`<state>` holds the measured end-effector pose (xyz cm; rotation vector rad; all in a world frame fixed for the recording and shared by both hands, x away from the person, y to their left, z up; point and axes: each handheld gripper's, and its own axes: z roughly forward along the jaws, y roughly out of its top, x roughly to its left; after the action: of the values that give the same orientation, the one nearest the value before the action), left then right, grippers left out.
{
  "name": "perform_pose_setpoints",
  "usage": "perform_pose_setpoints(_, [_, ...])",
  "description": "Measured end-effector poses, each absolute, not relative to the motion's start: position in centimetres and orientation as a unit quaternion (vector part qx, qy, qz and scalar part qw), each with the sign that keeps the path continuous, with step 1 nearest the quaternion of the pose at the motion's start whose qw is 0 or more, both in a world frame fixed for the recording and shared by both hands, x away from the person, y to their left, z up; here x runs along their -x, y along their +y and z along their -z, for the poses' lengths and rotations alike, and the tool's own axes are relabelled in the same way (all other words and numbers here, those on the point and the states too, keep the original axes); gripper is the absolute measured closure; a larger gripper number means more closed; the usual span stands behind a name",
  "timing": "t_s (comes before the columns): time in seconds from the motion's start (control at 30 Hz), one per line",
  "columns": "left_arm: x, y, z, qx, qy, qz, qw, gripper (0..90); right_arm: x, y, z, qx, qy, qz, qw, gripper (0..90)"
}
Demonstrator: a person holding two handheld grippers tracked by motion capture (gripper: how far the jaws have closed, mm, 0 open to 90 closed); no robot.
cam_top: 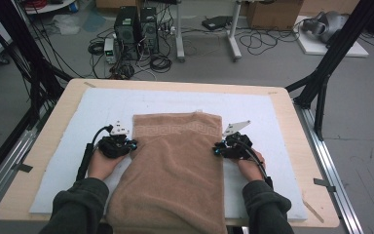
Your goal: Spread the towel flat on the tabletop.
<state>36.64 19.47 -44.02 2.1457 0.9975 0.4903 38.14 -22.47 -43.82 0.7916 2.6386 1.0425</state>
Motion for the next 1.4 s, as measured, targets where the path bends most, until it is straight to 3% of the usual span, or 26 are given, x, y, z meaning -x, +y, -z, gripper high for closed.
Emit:
perform_pose_setpoints(0.17, [-37.2,21.3,42.7,-0.783,0.429,-0.24,0.38,86.5,-38.3,-22.6,43.6,-0.266,0.893,-0.341,0.121,81.9])
perform_pose_setpoints(0.27, [-36.6,21.7,42.3,-0.786,0.424,-0.226,0.388,71.3,-38.2,-22.7,43.6,-0.278,0.89,-0.341,0.124,77.9])
perform_pose_setpoints(0.4, [-34.6,22.2,41.6,-0.804,0.397,-0.197,0.397,67.2,-37.1,-22.9,42.7,-0.274,0.883,-0.36,0.122,72.4])
perform_pose_setpoints(0.57, [-31.6,21.6,42.2,-0.848,0.338,-0.144,0.381,68.4,-34.1,-22.3,41.6,-0.235,0.895,-0.373,0.071,66.2])
perform_pose_setpoints(0.67, [-31.0,21.1,43.4,-0.864,0.336,-0.126,0.352,66.1,-32.5,-21.5,41.7,-0.211,0.901,-0.375,0.058,65.3])
perform_pose_setpoints(0.77, [-30.3,20.8,44.0,-0.856,0.332,-0.151,0.366,66.0,-31.8,-20.9,42.9,-0.208,0.909,-0.359,0.045,65.6])
perform_pose_setpoints(0.83, [-30.0,20.7,44.0,-0.858,0.326,-0.152,0.367,83.0,-31.5,-20.7,43.9,-0.211,0.906,-0.364,0.049,70.8])
perform_pose_setpoints(0.9, [-29.9,20.8,43.9,-0.857,0.329,-0.167,0.359,85.5,-31.6,-21.0,44.1,-0.216,0.899,-0.376,0.055,76.7])
perform_pose_setpoints(1.03, [-29.6,22.3,43.3,-0.838,0.353,-0.18,0.375,84.7,-31.7,-21.5,44.0,-0.211,0.902,-0.374,0.055,83.7])
perform_pose_setpoints(1.13, [-28.8,22.6,42.7,-0.834,0.354,-0.179,0.383,67.7,-31.6,-21.7,43.5,-0.215,0.906,-0.358,0.074,83.7])
perform_pose_setpoints(1.2, [-28.4,22.6,42.6,-0.837,0.343,-0.165,0.393,64.9,-31.2,-21.7,43.2,-0.213,0.902,-0.369,0.073,81.8])
perform_pose_setpoints(1.4, [-27.3,21.9,44.0,-0.863,0.315,-0.13,0.374,68.6,-29.4,-21.4,43.3,-0.194,0.904,-0.379,0.048,75.0])
